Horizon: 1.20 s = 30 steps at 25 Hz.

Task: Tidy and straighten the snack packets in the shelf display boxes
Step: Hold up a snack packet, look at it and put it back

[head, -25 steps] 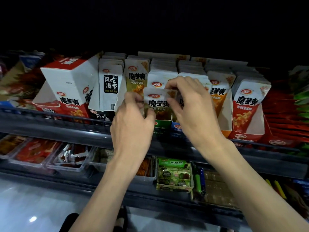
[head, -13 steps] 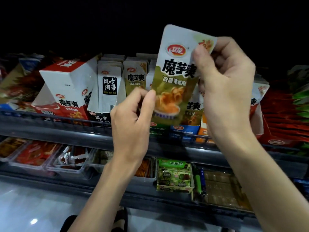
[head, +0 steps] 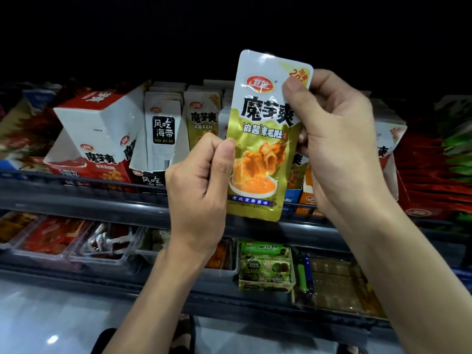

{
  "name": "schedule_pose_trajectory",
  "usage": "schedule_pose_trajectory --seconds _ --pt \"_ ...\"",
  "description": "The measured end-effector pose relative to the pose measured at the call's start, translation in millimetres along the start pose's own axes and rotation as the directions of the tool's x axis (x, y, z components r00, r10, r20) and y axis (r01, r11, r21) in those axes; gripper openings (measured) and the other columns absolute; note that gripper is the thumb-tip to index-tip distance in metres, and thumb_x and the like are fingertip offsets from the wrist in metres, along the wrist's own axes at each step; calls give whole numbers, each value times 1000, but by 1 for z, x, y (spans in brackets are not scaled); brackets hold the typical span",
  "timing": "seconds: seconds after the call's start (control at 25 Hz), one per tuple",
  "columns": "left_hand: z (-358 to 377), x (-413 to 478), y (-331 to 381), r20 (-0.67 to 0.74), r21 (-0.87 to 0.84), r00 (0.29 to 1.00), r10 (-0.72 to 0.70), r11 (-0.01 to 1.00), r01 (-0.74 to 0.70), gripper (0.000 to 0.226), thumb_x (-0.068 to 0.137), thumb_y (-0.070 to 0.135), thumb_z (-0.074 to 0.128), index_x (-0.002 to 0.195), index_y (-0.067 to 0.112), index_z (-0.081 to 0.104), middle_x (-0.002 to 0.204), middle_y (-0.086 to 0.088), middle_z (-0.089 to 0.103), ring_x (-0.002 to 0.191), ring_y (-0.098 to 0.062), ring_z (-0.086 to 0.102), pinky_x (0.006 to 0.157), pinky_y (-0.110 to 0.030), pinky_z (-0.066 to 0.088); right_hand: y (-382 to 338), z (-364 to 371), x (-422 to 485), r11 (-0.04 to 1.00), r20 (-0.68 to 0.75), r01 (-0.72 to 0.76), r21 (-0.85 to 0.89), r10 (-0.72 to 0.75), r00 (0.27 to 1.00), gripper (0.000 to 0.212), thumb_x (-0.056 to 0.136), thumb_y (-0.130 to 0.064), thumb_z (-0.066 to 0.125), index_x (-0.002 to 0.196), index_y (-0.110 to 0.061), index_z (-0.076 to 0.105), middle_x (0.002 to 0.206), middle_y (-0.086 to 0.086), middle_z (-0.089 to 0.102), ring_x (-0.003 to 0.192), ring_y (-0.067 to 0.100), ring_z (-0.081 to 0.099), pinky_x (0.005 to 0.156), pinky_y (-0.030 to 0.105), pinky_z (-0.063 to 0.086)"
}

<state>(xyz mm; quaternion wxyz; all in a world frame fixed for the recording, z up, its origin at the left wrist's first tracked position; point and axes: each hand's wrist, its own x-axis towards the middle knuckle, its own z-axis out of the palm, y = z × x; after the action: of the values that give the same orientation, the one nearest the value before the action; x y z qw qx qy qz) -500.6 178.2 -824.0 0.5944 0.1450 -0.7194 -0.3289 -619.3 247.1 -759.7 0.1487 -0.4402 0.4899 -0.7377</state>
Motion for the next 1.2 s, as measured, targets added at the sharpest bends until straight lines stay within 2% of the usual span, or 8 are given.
schedule_pose_trajectory --seconds 0.2,0.48,0.6,0.76,0.88,1.04,1.12,1.2 --pt "-1 0 -1 -28 38 999 -17 999 18 30 102 22 42 71 25 43 59 -1 41 48 -15 36 42 -43 28 -1 3 -3 999 6 28 -22 -28 1000 7 100 -9 54 100 -11 61 85 -5 69 73 -1 63 56 9 43" --pt "-7 2 -1 -38 72 999 -38 997 41 32 103 21 42 71 22 43 59 7 36 49 -5 33 42 -28 25 0 3 -5 998 33 -8 -68 10 999 5 95 -10 63 96 -15 62 92 -2 70 71 -1 59 53 10 42" --pt "-13 2 -7 -58 202 995 -81 975 91 37 104 26 43 72 8 49 58 1 42 51 -11 37 43 -35 30 0 2 -8 986 76 13 -168 0 997 12 89 -12 70 96 -14 61 94 0 70 74 0 61 54 11 43" --pt "-23 6 -14 -97 305 985 -145 937 168 34 103 35 43 77 15 53 66 5 51 61 -19 50 49 -39 39 1 2 -12 922 162 8 -386 59 985 18 87 -16 73 101 -21 64 94 1 72 74 22 67 49 28 50" --pt "-30 11 -13 -123 332 980 -159 924 191 32 103 35 43 78 19 55 70 7 54 68 -22 54 54 -42 42 5 11 -13 881 167 1 -473 88 982 11 87 -17 74 92 -24 68 84 -3 74 63 11 65 49 25 51" --pt "-38 18 -18 -227 382 940 -255 865 327 21 100 37 46 93 21 59 87 9 60 84 -21 57 72 -47 49 1 30 9 826 110 144 -545 -100 989 9 90 -25 71 98 -27 68 92 -12 72 85 -2 68 63 15 53" --pt "-44 21 -22 -302 418 884 -357 784 459 13 97 33 52 104 23 57 101 7 59 96 -22 56 82 -45 48 -2 42 29 746 133 256 -615 -222 966 19 92 -27 69 109 -20 69 103 -12 70 95 -2 67 75 20 57" --pt "-48 23 -24 -287 523 855 -432 677 518 22 94 32 56 114 23 55 115 1 57 108 -24 53 87 -40 45 2 53 48 636 180 338 -694 -301 937 26 93 -30 68 116 -18 69 110 -8 70 102 1 66 84 29 57"
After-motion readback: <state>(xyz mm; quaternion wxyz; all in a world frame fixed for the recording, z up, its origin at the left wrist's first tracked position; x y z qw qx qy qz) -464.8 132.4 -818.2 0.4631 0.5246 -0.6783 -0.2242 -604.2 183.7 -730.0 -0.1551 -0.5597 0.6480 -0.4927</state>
